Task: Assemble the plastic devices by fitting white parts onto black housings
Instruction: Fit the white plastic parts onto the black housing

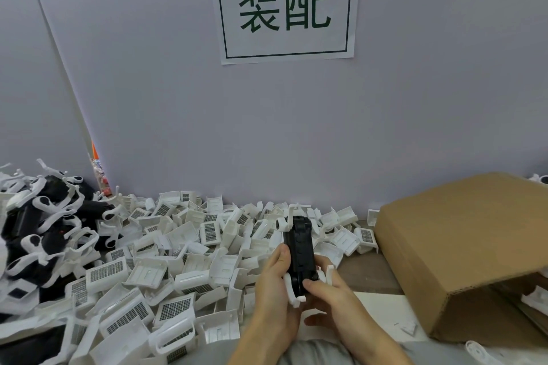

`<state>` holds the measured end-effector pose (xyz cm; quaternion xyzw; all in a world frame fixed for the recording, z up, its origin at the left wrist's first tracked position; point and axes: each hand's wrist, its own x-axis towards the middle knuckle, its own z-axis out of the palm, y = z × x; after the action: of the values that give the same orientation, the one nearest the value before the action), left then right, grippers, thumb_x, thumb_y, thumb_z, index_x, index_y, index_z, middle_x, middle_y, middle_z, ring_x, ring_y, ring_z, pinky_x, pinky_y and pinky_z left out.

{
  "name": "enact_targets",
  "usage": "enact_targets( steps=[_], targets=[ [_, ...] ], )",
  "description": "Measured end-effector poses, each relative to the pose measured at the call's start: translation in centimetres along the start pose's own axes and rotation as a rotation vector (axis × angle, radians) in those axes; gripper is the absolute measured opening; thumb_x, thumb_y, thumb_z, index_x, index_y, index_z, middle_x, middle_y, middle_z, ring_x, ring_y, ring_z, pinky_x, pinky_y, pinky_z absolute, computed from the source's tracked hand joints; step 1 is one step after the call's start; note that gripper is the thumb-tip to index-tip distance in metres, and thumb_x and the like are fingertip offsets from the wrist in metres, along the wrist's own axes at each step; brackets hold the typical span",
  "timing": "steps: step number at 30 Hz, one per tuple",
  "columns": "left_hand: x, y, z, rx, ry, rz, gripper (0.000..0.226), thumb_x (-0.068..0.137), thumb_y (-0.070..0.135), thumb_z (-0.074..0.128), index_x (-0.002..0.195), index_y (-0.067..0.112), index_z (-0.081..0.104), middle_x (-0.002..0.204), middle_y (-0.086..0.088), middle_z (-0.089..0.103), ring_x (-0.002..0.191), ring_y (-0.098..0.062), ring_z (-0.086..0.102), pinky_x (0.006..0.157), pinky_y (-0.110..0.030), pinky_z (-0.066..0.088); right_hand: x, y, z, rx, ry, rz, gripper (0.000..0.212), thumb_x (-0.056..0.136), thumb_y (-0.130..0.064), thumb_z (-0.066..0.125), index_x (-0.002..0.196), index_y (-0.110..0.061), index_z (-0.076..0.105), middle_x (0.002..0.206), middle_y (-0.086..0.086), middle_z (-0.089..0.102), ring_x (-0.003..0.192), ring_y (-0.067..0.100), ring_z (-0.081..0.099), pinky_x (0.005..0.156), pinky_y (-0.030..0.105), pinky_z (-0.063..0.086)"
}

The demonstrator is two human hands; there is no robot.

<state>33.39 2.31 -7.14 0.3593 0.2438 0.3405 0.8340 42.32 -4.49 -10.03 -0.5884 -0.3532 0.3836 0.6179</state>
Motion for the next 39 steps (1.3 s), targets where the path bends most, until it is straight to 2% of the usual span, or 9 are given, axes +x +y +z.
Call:
enact_targets(
  steps=[5, 11, 15, 19, 24, 27, 31, 36, 39],
  targets=[
    [0.1, 0.0, 0.1, -0.030, -0.007, 0.000, 0.030, 0.104, 0.023, 0.047, 0.122, 0.007, 0.065, 0.092, -0.018, 0.071, 0.076, -0.033, 0.066, 0.069, -0.044, 0.052, 0.1, 0.2, -0.1, -0.004, -0.003, 0.002, 0.049, 0.068, -0.029, 0.059, 0.116, -0.039, 0.056, 0.085, -0.006, 0.072, 0.078, 0.014, 0.064, 0.070, 0.033, 0.048],
    [0.3, -0.1, -0.1, 0.019, -0.044, 0.005, 0.030, 0.104, 0.026, 0.047, 0.118, 0.010, 0.068, 0.096, -0.018, 0.071, 0.078, -0.032, 0.067, 0.063, -0.041, 0.056, -0.1, 0.1, -0.1, -0.031, 0.053, 0.015, 0.036, 0.096, -0.010, 0.052, 0.119, -0.038, 0.055, 0.086, -0.001, 0.072, 0.077, 0.016, 0.065, 0.066, 0.032, 0.048],
    [0.3, -0.1, -0.1, 0.035, -0.111, 0.011, 0.031, 0.104, 0.029, 0.045, 0.119, 0.010, 0.065, 0.096, -0.019, 0.069, 0.071, -0.031, 0.065, 0.069, -0.044, 0.053, -0.5, -0.2, 0.1, -0.045, 0.046, -0.003, 0.034, 0.100, -0.017, 0.052, 0.121, -0.044, 0.055, 0.090, 0.002, 0.073, 0.082, 0.018, 0.066, 0.065, 0.030, 0.049],
    [0.4, 0.3, -0.5, -0.051, -0.151, -0.013, 0.039, 0.100, 0.033, 0.049, 0.119, 0.001, 0.062, 0.090, -0.022, 0.067, 0.066, -0.033, 0.066, 0.060, -0.042, 0.057, -0.9, -0.7, 0.3, -0.042, 0.029, -0.051, 0.035, 0.087, -0.035, 0.062, 0.119, -0.049, 0.060, 0.100, -0.003, 0.075, 0.089, 0.015, 0.068, 0.072, 0.033, 0.049],
    [0.6, 1.0, -0.9, -0.235, -0.255, -0.010, 0.039, 0.085, 0.032, 0.058, 0.095, -0.001, 0.076, 0.083, -0.020, 0.068, 0.067, -0.030, 0.068, 0.062, -0.041, 0.057, -1.1, -0.7, 0.3, -0.026, 0.058, -0.163, 0.032, 0.078, -0.036, 0.052, 0.103, -0.038, 0.073, 0.104, 0.010, 0.070, 0.086, 0.018, 0.068, 0.075, 0.036, 0.046],
    [1.0, 1.4, -1.0, -0.248, -0.278, 0.024, 0.034, 0.087, 0.033, 0.060, 0.093, 0.004, 0.077, 0.089, -0.018, 0.070, 0.076, -0.030, 0.069, 0.067, -0.040, 0.058, -1.2, -0.6, 0.4, -0.044, 0.124, -0.244, 0.028, 0.085, -0.034, 0.054, 0.107, -0.037, 0.072, 0.100, 0.008, 0.071, 0.083, 0.018, 0.068, 0.072, 0.035, 0.046],
    [2.1, 2.2, -1.7, -0.301, -0.127, 0.134, 0.045, 0.084, 0.034, 0.062, 0.117, 0.003, 0.064, 0.111, -0.014, 0.073, 0.106, -0.030, 0.067, 0.085, -0.048, 0.055, -0.7, -0.2, -0.3, -0.082, 0.343, -0.300, 0.031, 0.099, -0.010, 0.052, 0.106, -0.034, 0.071, 0.087, 0.005, 0.071, 0.080, 0.018, 0.066, 0.068, 0.027, 0.045],
    [2.2, 2.6, -2.1, -0.294, -0.019, 0.166, 0.028, 0.076, 0.043, 0.070, 0.081, 0.015, 0.067, 0.074, -0.005, 0.067, 0.067, -0.020, 0.066, 0.069, -0.038, 0.051, 0.1, 0.5, -0.2, -0.429, 0.456, -0.332, 0.037, 0.088, 0.002, 0.061, 0.095, -0.034, 0.067, 0.090, -0.003, 0.068, 0.084, 0.000, 0.061, 0.070, 0.008, 0.045],
    [2.5, 2.4, -2.2, -0.236, 0.013, 0.157, 0.041, 0.074, 0.055, 0.066, 0.085, 0.016, 0.067, 0.065, 0.000, 0.060, 0.056, -0.016, 0.057, 0.052, -0.028, 0.041, 0.3, 0.9, -0.3, -0.636, 0.493, -0.386, 0.032, 0.088, -0.002, 0.061, 0.100, -0.031, 0.067, 0.099, -0.014, 0.065, 0.092, -0.001, 0.059, 0.081, 0.013, 0.045]
  ],
)
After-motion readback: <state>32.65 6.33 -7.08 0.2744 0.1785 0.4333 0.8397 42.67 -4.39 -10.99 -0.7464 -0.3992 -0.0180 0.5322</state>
